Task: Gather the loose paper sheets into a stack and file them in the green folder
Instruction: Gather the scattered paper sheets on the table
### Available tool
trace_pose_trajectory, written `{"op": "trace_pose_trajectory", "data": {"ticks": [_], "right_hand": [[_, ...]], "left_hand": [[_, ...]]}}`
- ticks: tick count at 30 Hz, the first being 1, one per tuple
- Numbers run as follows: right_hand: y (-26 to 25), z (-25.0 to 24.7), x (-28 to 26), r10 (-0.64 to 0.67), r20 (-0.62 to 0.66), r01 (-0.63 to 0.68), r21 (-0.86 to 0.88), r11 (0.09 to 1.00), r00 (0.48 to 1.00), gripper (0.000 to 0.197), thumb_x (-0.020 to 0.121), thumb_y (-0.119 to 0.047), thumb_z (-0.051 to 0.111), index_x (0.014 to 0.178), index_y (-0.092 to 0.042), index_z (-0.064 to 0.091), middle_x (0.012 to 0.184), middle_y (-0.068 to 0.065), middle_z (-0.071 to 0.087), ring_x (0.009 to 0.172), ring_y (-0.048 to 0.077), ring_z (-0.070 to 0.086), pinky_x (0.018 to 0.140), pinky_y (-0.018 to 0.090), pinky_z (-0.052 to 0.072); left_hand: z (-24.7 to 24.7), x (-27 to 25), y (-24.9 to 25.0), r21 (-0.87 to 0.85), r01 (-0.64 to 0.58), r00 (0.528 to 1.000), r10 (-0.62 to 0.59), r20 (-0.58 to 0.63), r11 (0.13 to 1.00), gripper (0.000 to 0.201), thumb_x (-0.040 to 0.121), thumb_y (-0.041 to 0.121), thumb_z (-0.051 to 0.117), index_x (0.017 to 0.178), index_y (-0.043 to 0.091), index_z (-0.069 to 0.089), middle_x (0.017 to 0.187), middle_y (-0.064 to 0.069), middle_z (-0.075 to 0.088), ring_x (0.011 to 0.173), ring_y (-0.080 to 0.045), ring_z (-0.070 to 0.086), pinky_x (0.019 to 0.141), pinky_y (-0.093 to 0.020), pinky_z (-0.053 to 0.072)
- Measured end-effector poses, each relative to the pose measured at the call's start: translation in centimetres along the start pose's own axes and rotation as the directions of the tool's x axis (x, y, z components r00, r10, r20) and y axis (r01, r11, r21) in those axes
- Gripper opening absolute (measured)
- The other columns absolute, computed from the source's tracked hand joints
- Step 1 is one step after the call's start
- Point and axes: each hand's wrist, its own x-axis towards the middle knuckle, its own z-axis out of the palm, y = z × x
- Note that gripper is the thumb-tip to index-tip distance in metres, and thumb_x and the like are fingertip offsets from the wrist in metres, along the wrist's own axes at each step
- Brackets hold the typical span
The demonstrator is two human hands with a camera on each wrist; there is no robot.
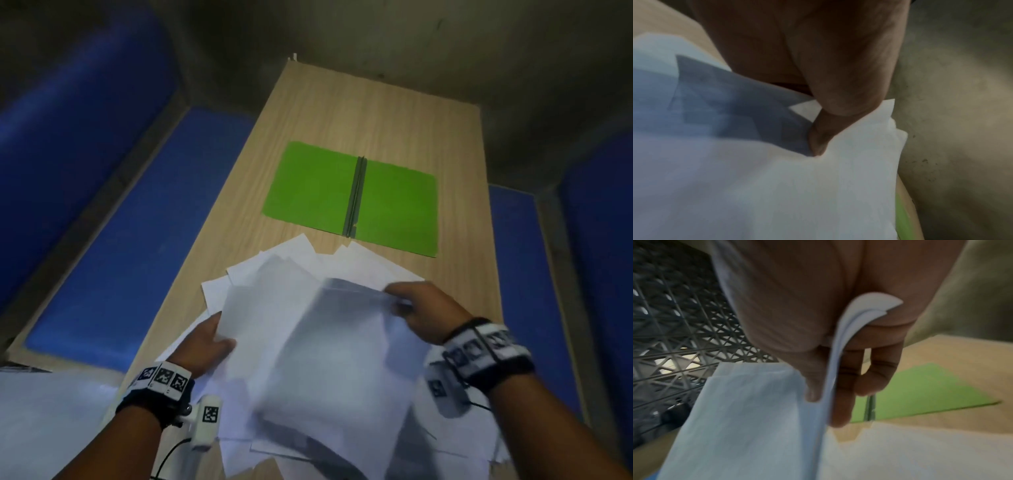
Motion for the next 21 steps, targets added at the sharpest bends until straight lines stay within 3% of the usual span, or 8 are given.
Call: {"op": "trace_pose_trajectory", "data": {"ticks": [2,4,7,10,12,15,18,21], "right_hand": [[-2.4,2.5,2.8,-0.040,0.039,0.041,-0.036,0.998,0.998,0.033,0.082,0.002,0.054,0.107,-0.015,0.068,0.107,0.009,0.071,0.101,0.026,0.065,0.083,0.027,0.048],[-4.1,5.3,5.1,-0.033,0.125,0.039,-0.045,0.998,0.992,0.036,0.082,0.000,0.052,0.106,-0.022,0.067,0.104,0.010,0.070,0.097,0.029,0.065,0.079,0.030,0.049],[-5.7,9.2,7.3,0.029,0.196,-0.023,-0.034,0.999,0.980,0.040,0.086,-0.002,0.053,0.116,-0.027,0.062,0.104,0.006,0.068,0.085,0.024,0.063,0.069,0.027,0.046],[-6.2,12.1,8.7,0.104,0.144,-0.125,0.148,0.981,0.984,0.033,0.088,-0.012,0.058,0.117,-0.028,0.061,0.097,-0.003,0.065,0.072,0.014,0.060,0.066,0.027,0.053],[-5.5,13.0,9.4,0.210,-0.016,-0.201,0.231,0.952,0.978,0.032,0.086,-0.033,0.063,0.117,-0.030,0.059,0.109,-0.004,0.066,0.091,0.017,0.064,0.085,0.037,0.054],[-3.0,13.1,10.0,0.424,-0.136,-0.426,0.020,0.905,0.895,0.064,0.082,-0.049,0.062,0.137,-0.025,0.040,0.136,0.002,0.049,0.125,0.026,0.047,0.101,0.046,0.041],[-0.7,12.9,10.0,0.527,-0.057,-0.529,-0.151,0.835,0.848,0.077,0.077,-0.052,0.066,0.140,-0.022,0.032,0.137,0.005,0.044,0.127,0.029,0.043,0.100,0.048,0.038],[0.2,13.7,10.4,0.554,0.039,-0.543,-0.148,0.827,0.832,0.076,0.071,-0.049,0.072,0.134,-0.024,0.037,0.133,0.003,0.048,0.125,0.029,0.044,0.100,0.048,0.036]], "left_hand": [[0.9,-0.2,-0.5,-0.117,0.049,0.997,-0.042,0.060,0.992,0.044,0.079,0.042,0.077,0.119,0.029,0.066,0.128,-0.008,0.073,0.110,-0.027,0.069,0.101,-0.048,0.055],[1.8,-1.0,-1.2,-0.274,0.124,0.988,-0.094,0.121,0.954,0.056,0.083,0.068,0.068,0.127,0.032,0.070,0.128,-0.003,0.075,0.118,-0.032,0.070,0.103,-0.056,0.053],[2.7,-2.0,-1.2,-0.274,0.140,0.983,-0.100,0.155,0.952,0.067,0.075,0.077,0.067,0.129,0.037,0.066,0.118,0.005,0.079,0.112,-0.025,0.072,0.088,-0.038,0.057],[2.8,-2.6,-1.6,-0.149,0.074,0.996,-0.065,0.065,0.986,0.050,0.078,0.042,0.087,0.120,0.042,0.061,0.104,0.022,0.075,0.108,-0.017,0.072,0.083,-0.029,0.057],[2.7,-3.0,-2.7,-0.026,0.041,0.999,-0.040,0.029,0.999,0.046,0.084,0.017,0.082,0.114,0.044,0.059,0.105,0.021,0.072,0.105,-0.013,0.071,0.093,-0.035,0.056],[2.4,-3.7,-4.8,-0.073,0.045,0.998,-0.048,-0.036,0.996,0.051,0.090,0.009,0.074,0.122,0.044,0.054,0.113,0.017,0.069,0.106,-0.011,0.066,0.093,-0.034,0.050],[1.9,-3.7,-7.3,-0.135,0.088,0.989,-0.103,-0.109,0.987,0.057,0.090,0.005,0.073,0.135,0.031,0.051,0.123,0.000,0.069,0.114,-0.025,0.064,0.094,-0.035,0.045],[1.8,-3.8,-8.8,-0.130,0.119,0.978,-0.139,-0.158,0.984,0.060,0.089,0.002,0.073,0.139,0.028,0.049,0.122,-0.002,0.065,0.116,-0.027,0.061,0.095,-0.036,0.043]]}}
